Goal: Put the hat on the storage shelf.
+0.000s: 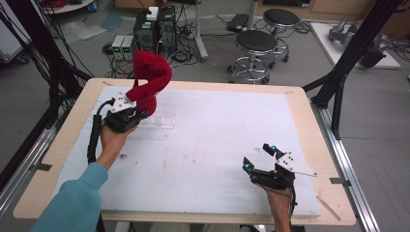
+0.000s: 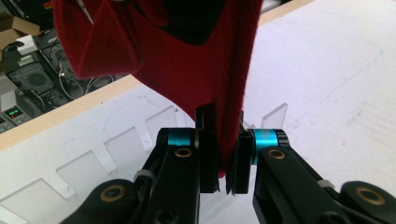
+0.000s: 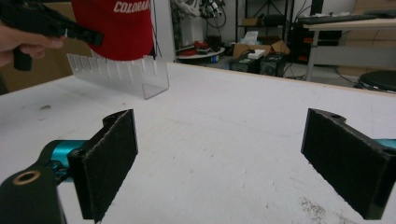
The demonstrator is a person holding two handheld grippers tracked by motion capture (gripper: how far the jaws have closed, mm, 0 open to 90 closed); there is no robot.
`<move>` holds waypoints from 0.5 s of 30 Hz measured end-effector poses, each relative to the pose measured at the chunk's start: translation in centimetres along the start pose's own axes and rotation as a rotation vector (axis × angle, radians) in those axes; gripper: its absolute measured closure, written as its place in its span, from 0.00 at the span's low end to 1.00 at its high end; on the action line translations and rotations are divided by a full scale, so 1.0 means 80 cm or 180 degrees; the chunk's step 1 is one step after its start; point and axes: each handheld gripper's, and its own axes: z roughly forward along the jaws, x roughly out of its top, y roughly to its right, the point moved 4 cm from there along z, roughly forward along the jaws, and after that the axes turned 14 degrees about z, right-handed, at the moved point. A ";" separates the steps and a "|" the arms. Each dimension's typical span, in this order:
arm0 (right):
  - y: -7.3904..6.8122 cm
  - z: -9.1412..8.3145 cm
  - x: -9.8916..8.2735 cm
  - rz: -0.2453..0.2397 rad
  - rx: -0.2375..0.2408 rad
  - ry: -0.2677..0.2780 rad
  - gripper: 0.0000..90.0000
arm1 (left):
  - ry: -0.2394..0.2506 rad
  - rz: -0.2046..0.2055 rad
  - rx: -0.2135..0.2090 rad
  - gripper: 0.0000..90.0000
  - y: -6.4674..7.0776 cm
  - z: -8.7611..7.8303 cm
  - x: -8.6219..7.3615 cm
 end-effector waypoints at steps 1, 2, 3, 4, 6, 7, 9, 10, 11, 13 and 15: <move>0.000 0.000 0.000 0.0000 0.0008 0.0009 0.11 | 0.0011 0.0006 0.0008 0.95 0.001 0.001 -0.001; 0.000 0.000 0.001 0.0014 0.0010 0.0033 0.11 | 0.0038 -0.0014 0.0034 0.95 0.002 0.001 -0.001; 0.001 0.000 0.000 0.0024 -0.0004 0.0040 0.11 | 0.0046 -0.0020 0.0037 0.95 0.002 0.001 -0.001; 0.001 0.000 0.001 0.0016 -0.0019 0.0051 0.11 | 0.0054 -0.0034 0.0036 0.95 0.002 0.001 -0.002; 0.003 0.001 0.000 0.0035 -0.0061 0.0064 0.11 | 0.0060 -0.0068 0.0044 0.95 0.003 0.000 -0.003; 0.003 0.001 0.000 0.0038 -0.0078 0.0071 0.11 | 0.0045 -0.0067 0.0056 0.95 0.003 0.000 -0.003; 0.003 0.002 0.000 0.0026 -0.0118 0.0078 0.11 | 0.0048 -0.0094 0.0070 0.95 0.005 0.002 -0.002; 0.003 0.003 0.000 0.0004 -0.0143 0.0082 0.11 | 0.0037 -0.0101 0.0084 0.95 0.006 0.002 -0.001; 0.003 0.003 -0.001 -0.0016 -0.0178 0.0073 0.11 | 0.0018 -0.0110 0.0092 0.95 0.007 0.003 0.000; 0.003 0.002 -0.001 -0.0003 -0.0188 0.0076 0.11 | 0.0013 -0.0157 0.0118 0.95 0.008 0.004 0.000; 0.004 0.000 0.000 0.0005 -0.0202 0.0096 0.11 | -0.0012 -0.0184 0.0130 0.95 0.010 0.005 0.000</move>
